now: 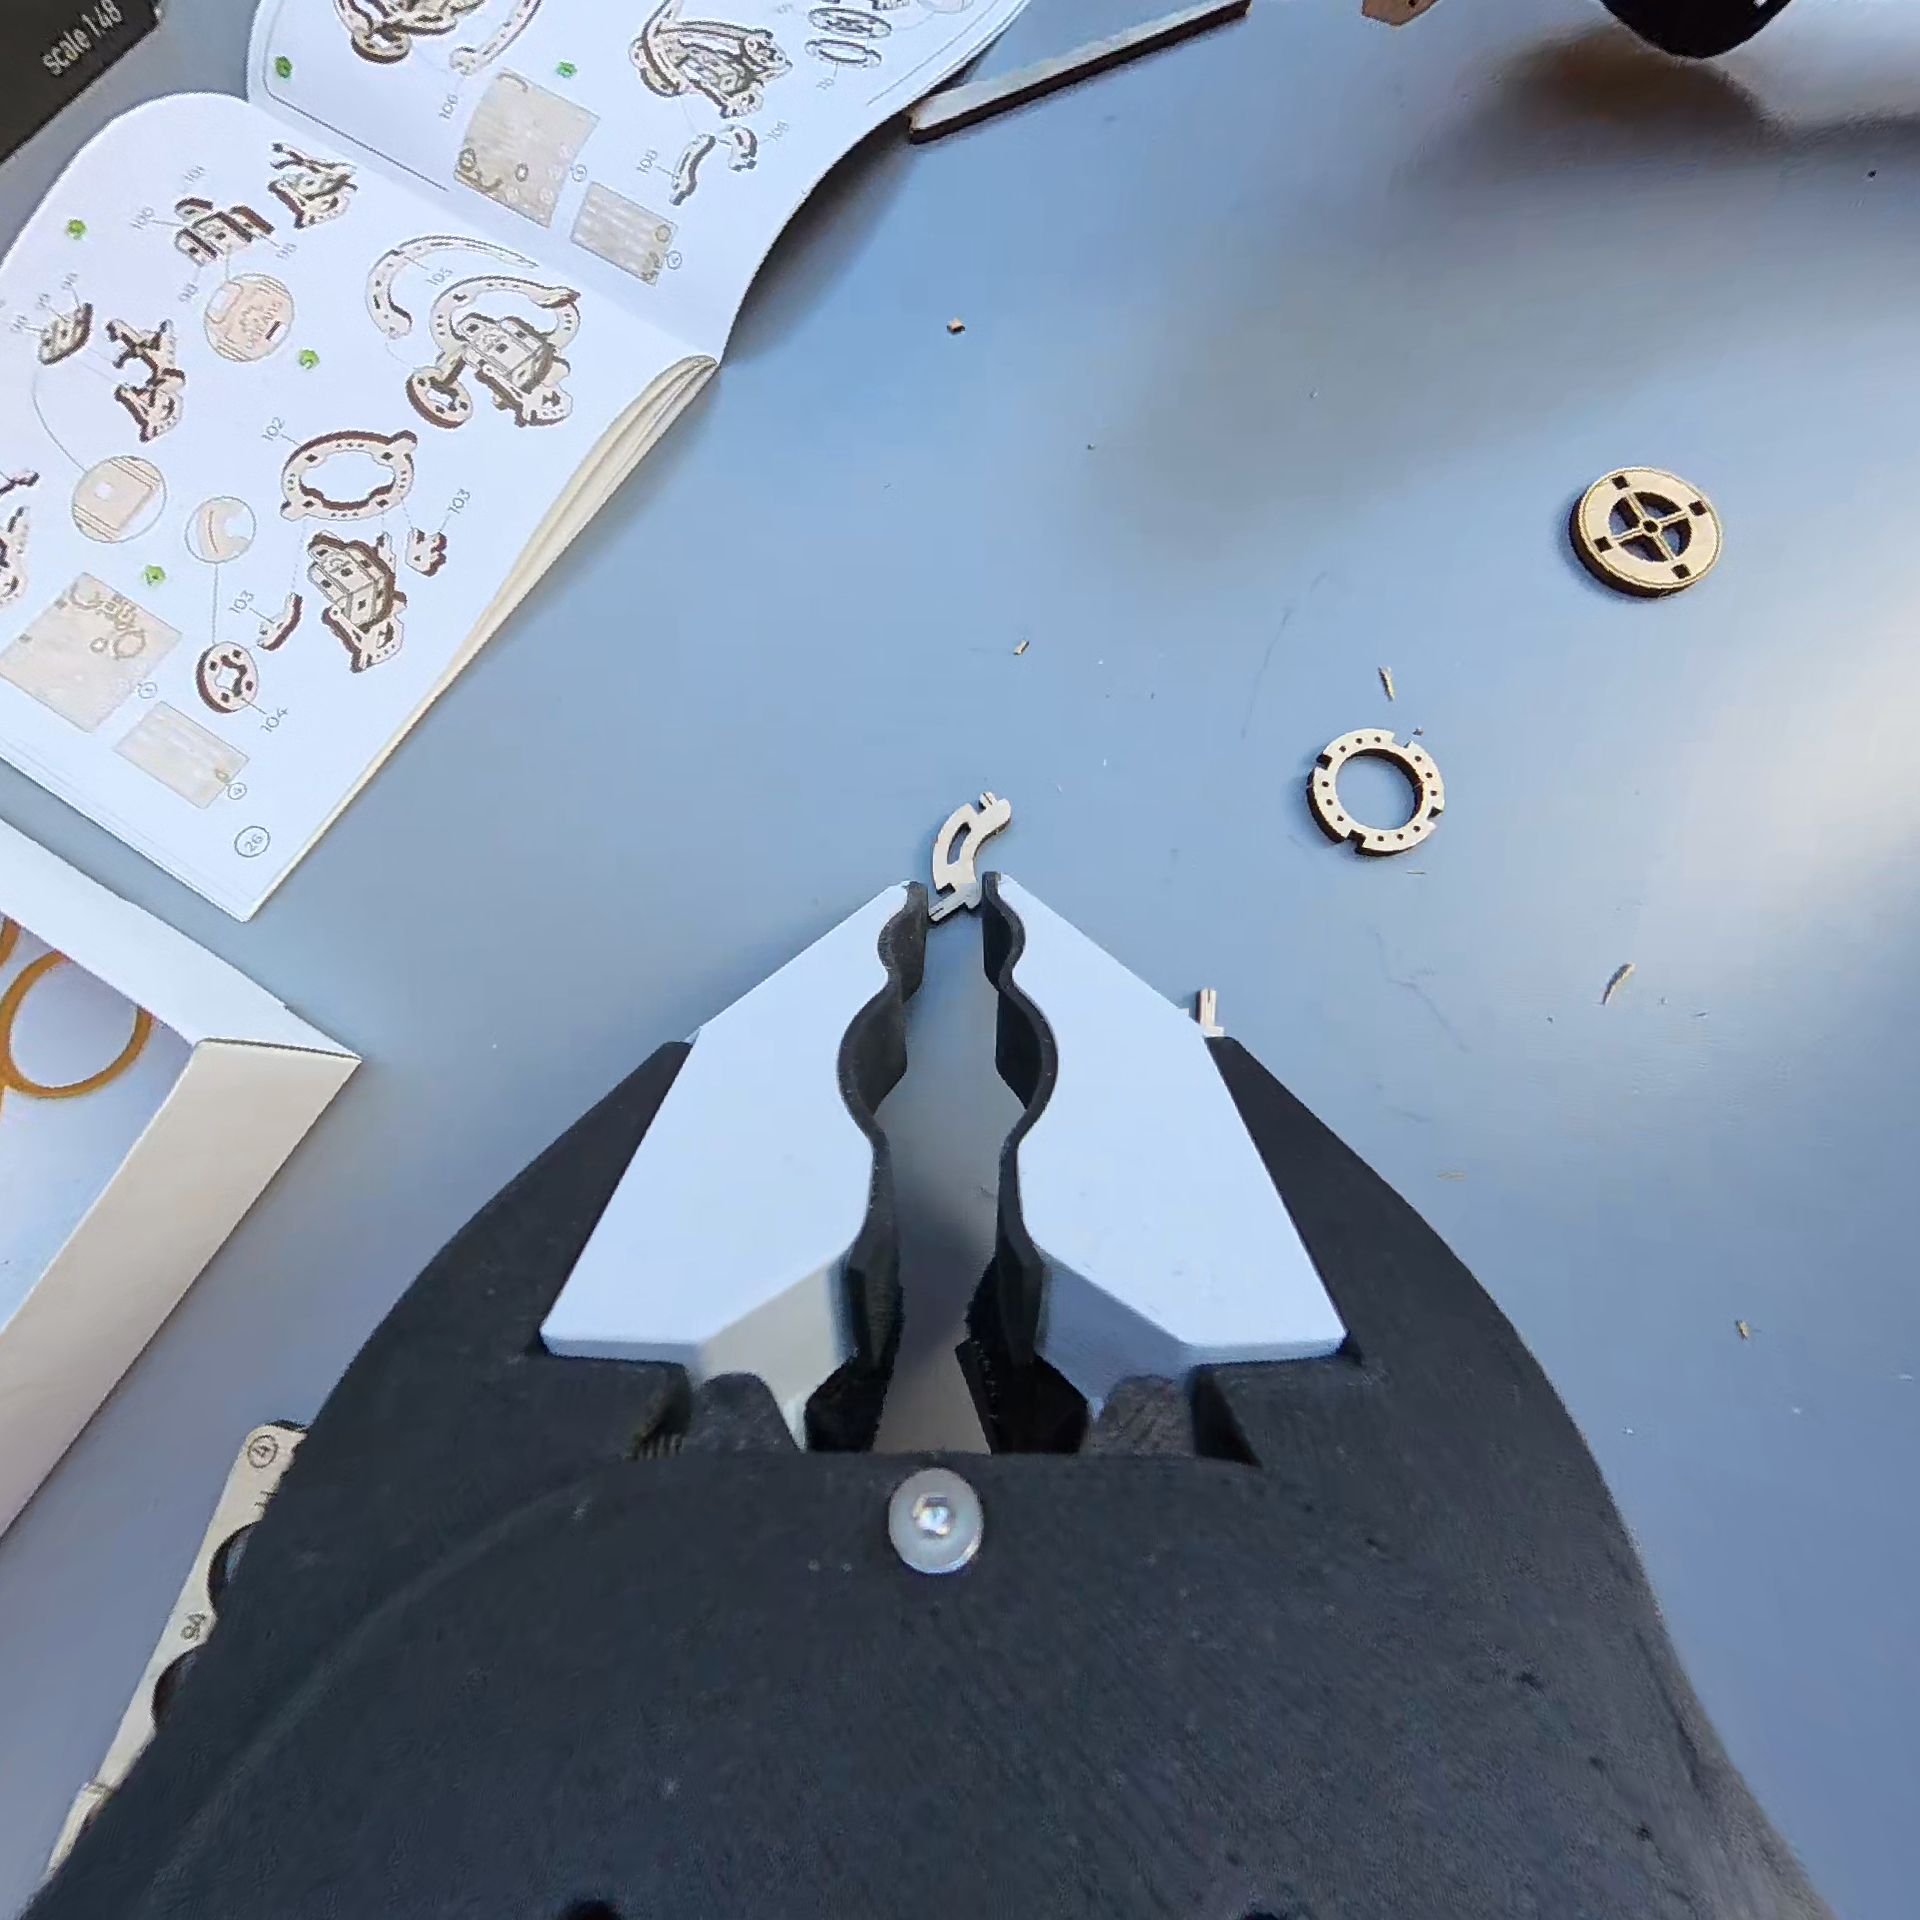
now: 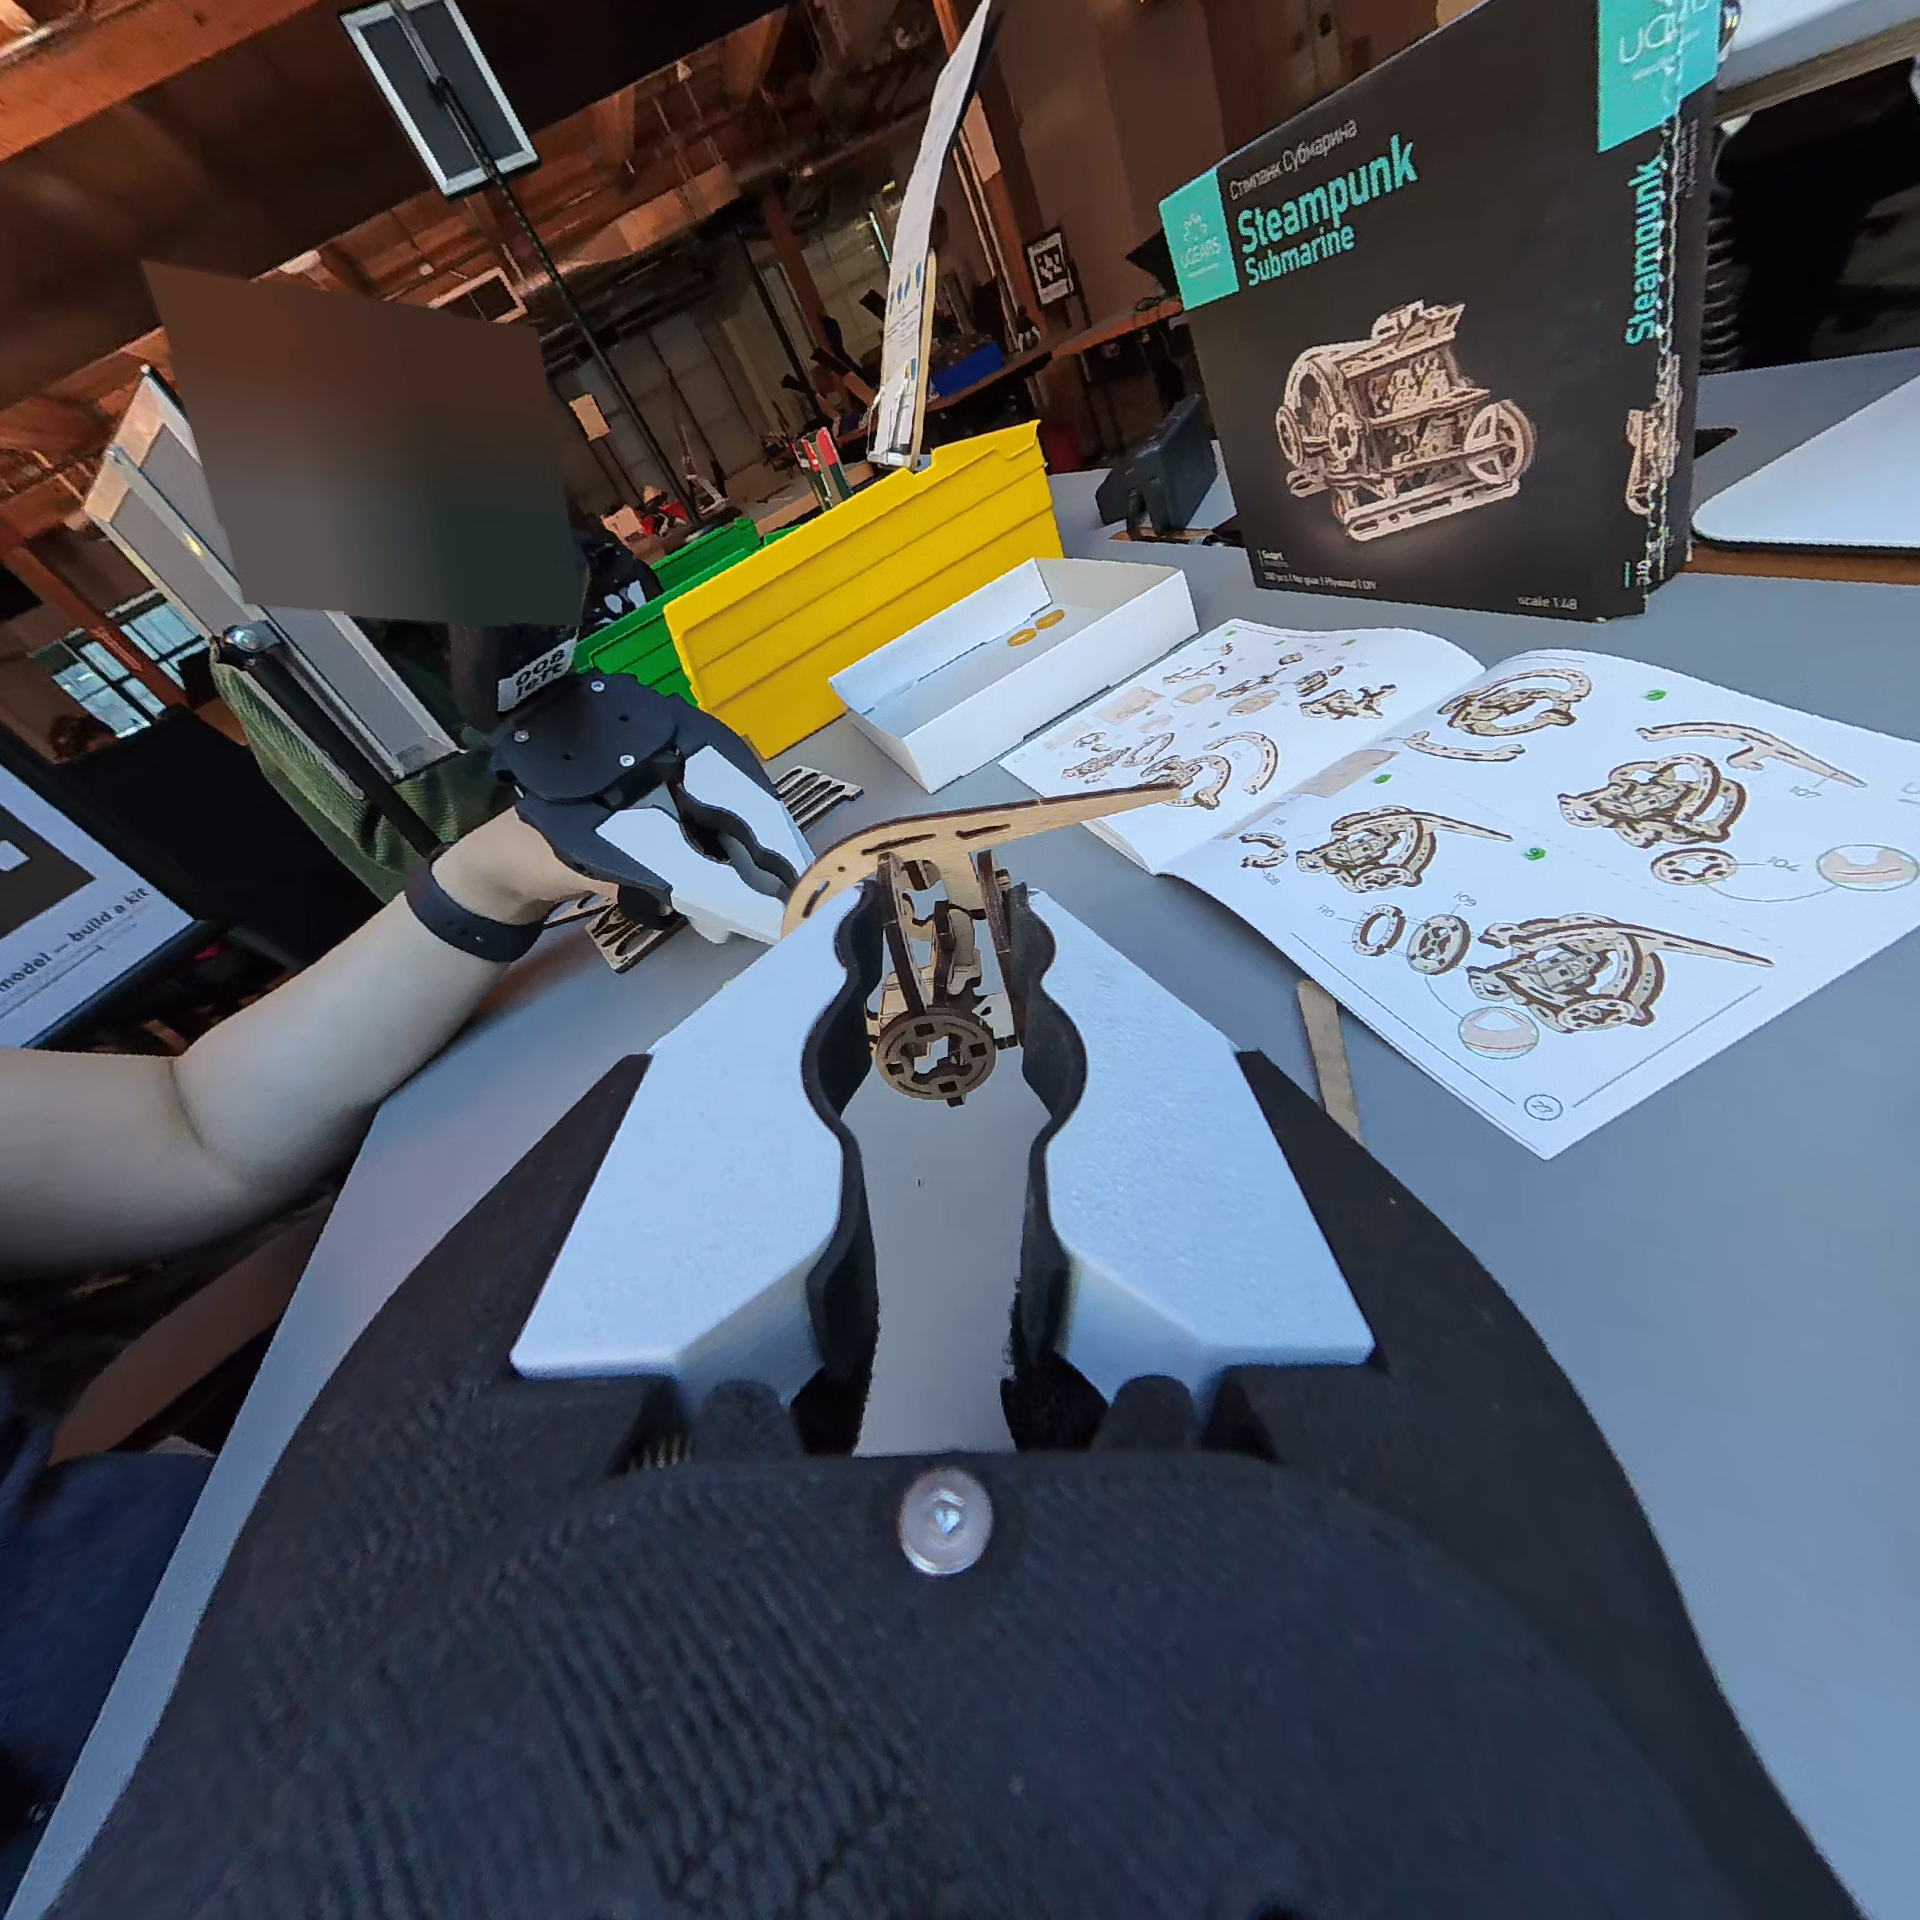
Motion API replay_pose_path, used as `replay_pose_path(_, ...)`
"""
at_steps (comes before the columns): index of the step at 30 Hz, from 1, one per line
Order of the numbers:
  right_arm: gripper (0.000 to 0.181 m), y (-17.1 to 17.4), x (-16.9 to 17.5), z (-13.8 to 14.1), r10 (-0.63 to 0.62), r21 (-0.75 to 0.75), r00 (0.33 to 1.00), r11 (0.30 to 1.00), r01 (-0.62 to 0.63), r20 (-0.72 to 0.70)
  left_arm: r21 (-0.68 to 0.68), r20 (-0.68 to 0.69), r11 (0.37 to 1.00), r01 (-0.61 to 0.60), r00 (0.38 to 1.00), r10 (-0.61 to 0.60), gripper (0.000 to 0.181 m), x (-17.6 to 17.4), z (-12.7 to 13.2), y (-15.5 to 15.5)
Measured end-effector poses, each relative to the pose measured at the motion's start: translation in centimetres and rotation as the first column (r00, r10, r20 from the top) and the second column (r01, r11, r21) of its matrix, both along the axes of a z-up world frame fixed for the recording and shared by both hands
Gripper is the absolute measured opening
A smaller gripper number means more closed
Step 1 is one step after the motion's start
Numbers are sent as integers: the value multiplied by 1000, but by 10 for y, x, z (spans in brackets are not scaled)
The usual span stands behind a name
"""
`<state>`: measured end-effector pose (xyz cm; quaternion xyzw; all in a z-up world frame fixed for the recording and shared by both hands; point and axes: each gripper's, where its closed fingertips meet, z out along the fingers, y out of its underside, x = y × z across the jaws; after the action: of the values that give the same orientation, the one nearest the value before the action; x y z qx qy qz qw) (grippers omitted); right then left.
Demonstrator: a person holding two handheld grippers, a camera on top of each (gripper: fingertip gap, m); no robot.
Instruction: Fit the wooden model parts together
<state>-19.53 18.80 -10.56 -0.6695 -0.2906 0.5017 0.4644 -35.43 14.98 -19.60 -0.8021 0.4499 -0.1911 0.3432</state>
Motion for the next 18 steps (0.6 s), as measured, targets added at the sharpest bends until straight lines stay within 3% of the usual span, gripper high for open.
replay_pose_path(18, 22, 18, 24, 12, -61, -272, 948, 962, -28, -314, 23, 4, 999, -22, 1000, 22, 9, 3, 0, 6)
